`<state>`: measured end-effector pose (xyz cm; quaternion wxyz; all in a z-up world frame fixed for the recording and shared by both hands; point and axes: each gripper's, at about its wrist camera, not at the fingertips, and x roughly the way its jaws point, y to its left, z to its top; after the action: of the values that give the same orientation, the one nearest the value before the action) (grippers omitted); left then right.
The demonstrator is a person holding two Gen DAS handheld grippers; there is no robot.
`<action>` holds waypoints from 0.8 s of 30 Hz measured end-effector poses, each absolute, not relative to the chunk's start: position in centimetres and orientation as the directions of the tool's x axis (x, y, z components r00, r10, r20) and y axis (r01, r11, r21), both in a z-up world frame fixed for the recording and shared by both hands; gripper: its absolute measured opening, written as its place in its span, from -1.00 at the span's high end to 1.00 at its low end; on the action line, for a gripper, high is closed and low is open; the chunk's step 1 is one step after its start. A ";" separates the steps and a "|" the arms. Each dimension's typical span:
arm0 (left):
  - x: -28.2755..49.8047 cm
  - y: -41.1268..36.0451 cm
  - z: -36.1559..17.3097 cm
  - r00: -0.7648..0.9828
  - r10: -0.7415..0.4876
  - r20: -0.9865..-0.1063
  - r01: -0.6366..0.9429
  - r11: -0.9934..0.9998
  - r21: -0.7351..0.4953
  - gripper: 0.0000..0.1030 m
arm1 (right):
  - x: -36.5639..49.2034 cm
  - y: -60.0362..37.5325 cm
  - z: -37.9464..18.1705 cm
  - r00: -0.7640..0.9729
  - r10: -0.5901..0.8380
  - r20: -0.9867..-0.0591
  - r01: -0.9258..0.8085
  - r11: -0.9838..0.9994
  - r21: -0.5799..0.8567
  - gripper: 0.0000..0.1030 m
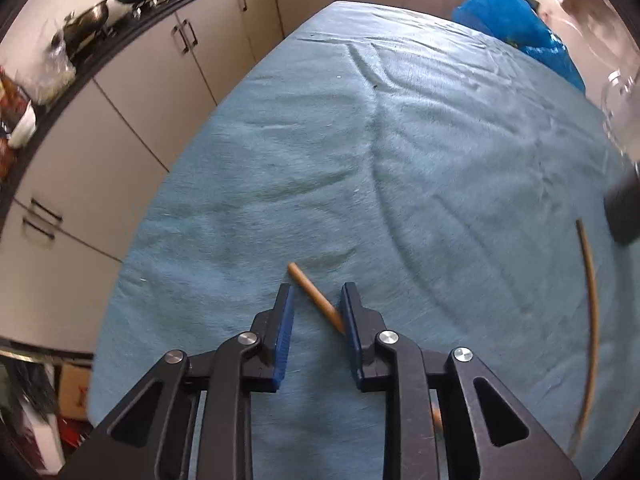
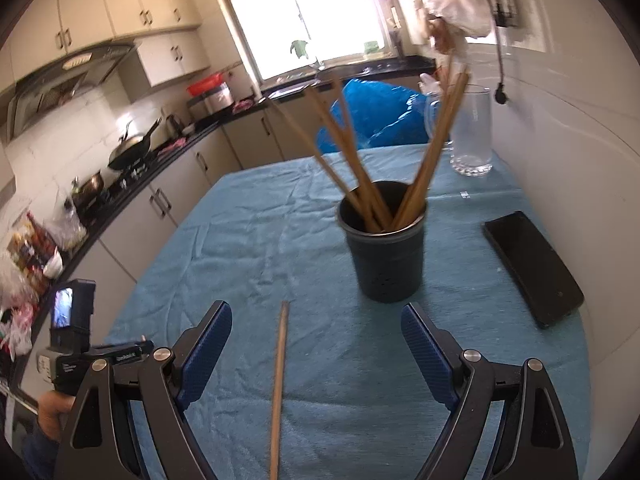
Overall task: Organize utensils
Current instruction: 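Move the open right gripper over the last loose chopstick and close, then lift the chopstick upright with the right gripper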
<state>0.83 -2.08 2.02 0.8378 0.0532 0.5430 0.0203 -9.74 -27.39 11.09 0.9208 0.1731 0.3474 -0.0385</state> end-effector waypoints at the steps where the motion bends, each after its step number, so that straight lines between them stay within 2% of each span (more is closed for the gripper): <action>1: 0.7 -1.4 2.1 0.414 0.101 -0.905 0.027 0.992 0.123 0.54 | -9.4 -27.0 10.9 0.748 0.056 -0.662 0.183 0.941 0.286 -0.74; 4: 0.4 0.9 1.9 0.405 0.094 -0.910 0.000 0.995 0.103 0.54 | -7.9 -25.7 10.2 0.713 0.080 -0.697 0.153 0.952 0.266 -0.70; 7: 0.4 3.0 1.9 0.389 0.034 -0.920 -0.024 0.999 0.026 0.55 | -5.6 -24.1 8.8 0.654 0.099 -0.750 0.127 0.963 0.237 -0.54; 9: 0.2 3.4 2.1 0.384 0.013 -0.923 -0.031 1.000 0.001 0.55 | -3.8 -23.2 7.7 0.603 0.104 -0.791 0.118 0.969 0.217 -0.34; 11: 0.1 3.3 2.1 0.383 0.007 -0.924 -0.036 0.999 -0.008 0.54 | -2.1 -22.3 6.6 0.568 0.108 -0.816 0.106 0.974 0.202 -0.31; 15: -0.2 3.8 2.3 0.359 -0.071 -0.931 -0.067 0.993 -0.101 0.39 | 1.2 -21.5 4.3 0.487 0.060 -0.871 0.115 0.985 0.132 -0.08; 17: -0.5 4.4 2.4 0.343 -0.124 -0.931 -0.086 0.983 -0.162 0.37 | 2.4 -21.4 3.2 0.444 0.033 -0.895 0.128 0.987 0.100 0.10; 19: -0.4 5.1 2.4 0.330 -0.176 -0.927 -0.113 0.968 -0.224 0.28 | 3.1 -21.4 2.3 0.411 0.014 -0.911 0.133 0.988 0.075 0.16; 20: -0.4 5.5 2.4 0.329 -0.196 -0.924 -0.126 0.961 -0.248 0.26 | 3.4 -21.2 1.9 0.399 0.018 -0.917 0.127 0.989 0.075 0.30; 22: -0.5 5.6 2.4 0.325 -0.207 -0.923 -0.143 0.954 -0.264 0.23 | 3.5 -20.8 1.6 0.400 -0.012 -0.916 0.119 0.992 0.039 0.44; 24: -0.4 5.4 2.4 0.327 -0.215 -0.920 -0.160 0.947 -0.278 0.19 | 3.4 -20.3 1.6 0.403 -0.009 -0.915 0.100 0.994 0.035 0.83</action>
<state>-0.41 5.40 2.37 0.7985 -0.1616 0.5797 -0.0173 3.39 -20.34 1.58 0.8365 0.0420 0.5454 -0.0326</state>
